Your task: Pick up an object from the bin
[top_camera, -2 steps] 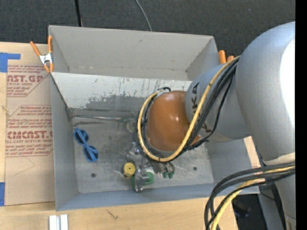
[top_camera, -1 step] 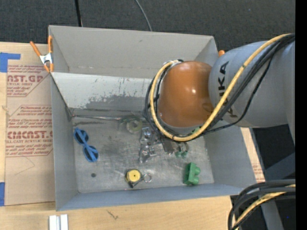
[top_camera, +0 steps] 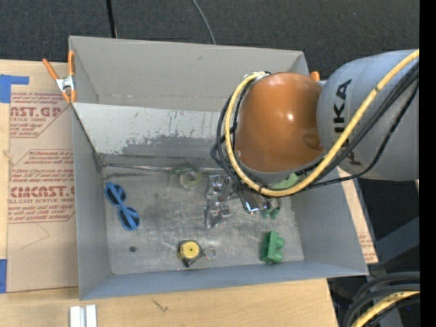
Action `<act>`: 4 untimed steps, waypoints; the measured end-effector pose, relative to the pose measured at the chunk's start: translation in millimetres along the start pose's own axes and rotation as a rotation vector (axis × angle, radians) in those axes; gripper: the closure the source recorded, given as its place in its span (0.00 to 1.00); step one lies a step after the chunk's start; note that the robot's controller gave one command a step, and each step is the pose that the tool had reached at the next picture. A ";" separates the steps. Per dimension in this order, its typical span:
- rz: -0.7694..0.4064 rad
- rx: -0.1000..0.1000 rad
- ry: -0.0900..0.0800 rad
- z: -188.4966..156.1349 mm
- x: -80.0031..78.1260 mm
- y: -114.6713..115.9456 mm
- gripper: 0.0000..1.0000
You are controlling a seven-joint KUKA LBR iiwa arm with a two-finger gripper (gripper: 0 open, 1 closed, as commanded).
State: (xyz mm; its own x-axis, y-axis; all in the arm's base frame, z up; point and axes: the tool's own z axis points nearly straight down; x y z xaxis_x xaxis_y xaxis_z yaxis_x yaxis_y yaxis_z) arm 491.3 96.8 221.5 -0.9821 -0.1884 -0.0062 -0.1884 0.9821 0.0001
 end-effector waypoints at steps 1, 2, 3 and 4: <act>0.030 -0.001 0.008 120.3 0.4 -1.0 1.00; 0.029 -0.001 0.006 117.8 0.0 -1.1 0.00; 0.000 0.000 -0.015 147.8 4.4 8.5 0.00; -0.001 -0.001 -0.005 146.8 6.3 9.3 1.00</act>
Offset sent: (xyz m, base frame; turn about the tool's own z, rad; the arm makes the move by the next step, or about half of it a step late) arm 0.0010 -0.0015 -0.1172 0.0293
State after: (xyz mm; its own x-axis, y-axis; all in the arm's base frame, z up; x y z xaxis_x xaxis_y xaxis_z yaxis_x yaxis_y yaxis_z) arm 484.3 104.9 74.7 -0.9818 -0.1898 -0.0112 -0.1898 0.9818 0.0010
